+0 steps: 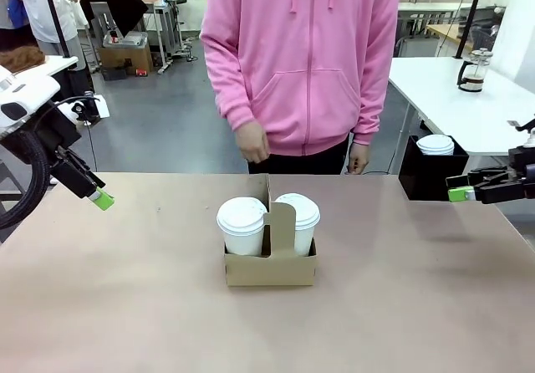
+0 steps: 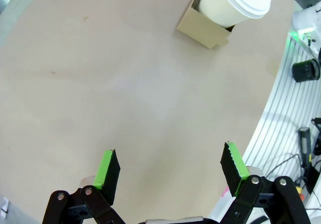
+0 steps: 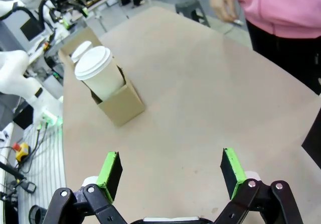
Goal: Pour a drink into a cup and package it in a carrier.
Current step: Insert the held 600 ml Paper Cup into the Cup Carrier.
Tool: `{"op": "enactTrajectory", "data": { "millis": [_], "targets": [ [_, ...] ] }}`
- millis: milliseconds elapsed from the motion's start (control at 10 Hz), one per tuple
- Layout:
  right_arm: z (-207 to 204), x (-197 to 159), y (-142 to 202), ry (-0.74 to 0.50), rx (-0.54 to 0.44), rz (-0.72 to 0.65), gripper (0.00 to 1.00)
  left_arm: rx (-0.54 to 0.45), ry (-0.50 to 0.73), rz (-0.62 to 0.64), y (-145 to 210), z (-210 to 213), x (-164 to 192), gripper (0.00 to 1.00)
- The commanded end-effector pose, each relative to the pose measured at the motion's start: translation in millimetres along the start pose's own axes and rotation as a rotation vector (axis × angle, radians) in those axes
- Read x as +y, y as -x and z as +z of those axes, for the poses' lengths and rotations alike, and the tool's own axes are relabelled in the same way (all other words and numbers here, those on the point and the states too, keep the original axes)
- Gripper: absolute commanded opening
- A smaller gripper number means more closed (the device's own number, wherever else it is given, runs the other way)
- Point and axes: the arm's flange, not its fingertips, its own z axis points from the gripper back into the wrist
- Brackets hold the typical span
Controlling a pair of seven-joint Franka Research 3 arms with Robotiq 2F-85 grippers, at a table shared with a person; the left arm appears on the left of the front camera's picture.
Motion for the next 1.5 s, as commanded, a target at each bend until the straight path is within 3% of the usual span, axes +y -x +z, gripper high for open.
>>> {"op": "enactTrajectory", "data": {
  "millis": [0, 1400],
  "targets": [
    [2.2, 0.8, -1.3, -0.008, -0.009, 0.004, 1.00, -0.005, 0.005, -0.001, 0.8, -1.1, 0.1, 1.00],
    [2.2, 0.8, -1.3, -0.008, -0.009, 0.004, 1.00, -0.005, 0.005, -0.001, 0.8, -1.1, 0.1, 1.00]
  ]
}}
